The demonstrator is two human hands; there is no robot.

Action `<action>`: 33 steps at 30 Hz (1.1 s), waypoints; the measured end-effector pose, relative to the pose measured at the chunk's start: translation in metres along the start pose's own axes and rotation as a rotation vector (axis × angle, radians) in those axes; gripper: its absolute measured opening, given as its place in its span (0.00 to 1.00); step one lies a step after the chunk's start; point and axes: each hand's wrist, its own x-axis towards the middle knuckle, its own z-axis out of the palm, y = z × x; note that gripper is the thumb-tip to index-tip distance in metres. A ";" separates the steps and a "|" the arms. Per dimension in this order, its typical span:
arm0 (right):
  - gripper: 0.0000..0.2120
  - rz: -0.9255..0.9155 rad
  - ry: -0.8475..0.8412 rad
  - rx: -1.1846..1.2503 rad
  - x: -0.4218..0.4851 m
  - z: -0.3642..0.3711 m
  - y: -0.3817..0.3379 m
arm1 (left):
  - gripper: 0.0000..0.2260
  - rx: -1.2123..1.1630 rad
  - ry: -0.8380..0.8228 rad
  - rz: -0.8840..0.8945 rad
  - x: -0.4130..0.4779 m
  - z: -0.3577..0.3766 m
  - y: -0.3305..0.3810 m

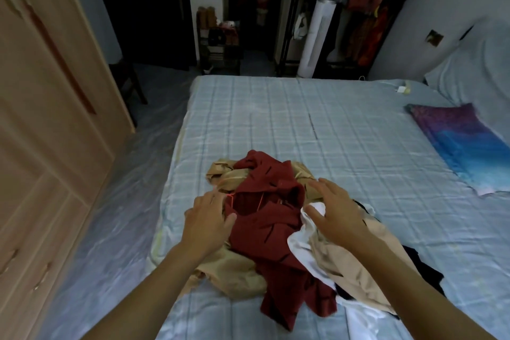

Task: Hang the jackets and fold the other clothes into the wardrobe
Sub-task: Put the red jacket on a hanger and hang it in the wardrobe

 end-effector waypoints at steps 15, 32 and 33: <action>0.29 -0.008 -0.237 0.057 0.144 0.089 0.033 | 0.23 0.018 -0.067 -0.137 0.107 0.048 -0.022; 0.20 -0.135 -0.430 0.069 0.266 0.246 0.084 | 0.21 -0.141 -0.209 -0.400 0.186 0.186 -0.082; 0.21 -0.164 -0.435 0.081 0.270 0.253 0.083 | 0.21 -0.153 -0.208 -0.405 0.186 0.193 -0.084</action>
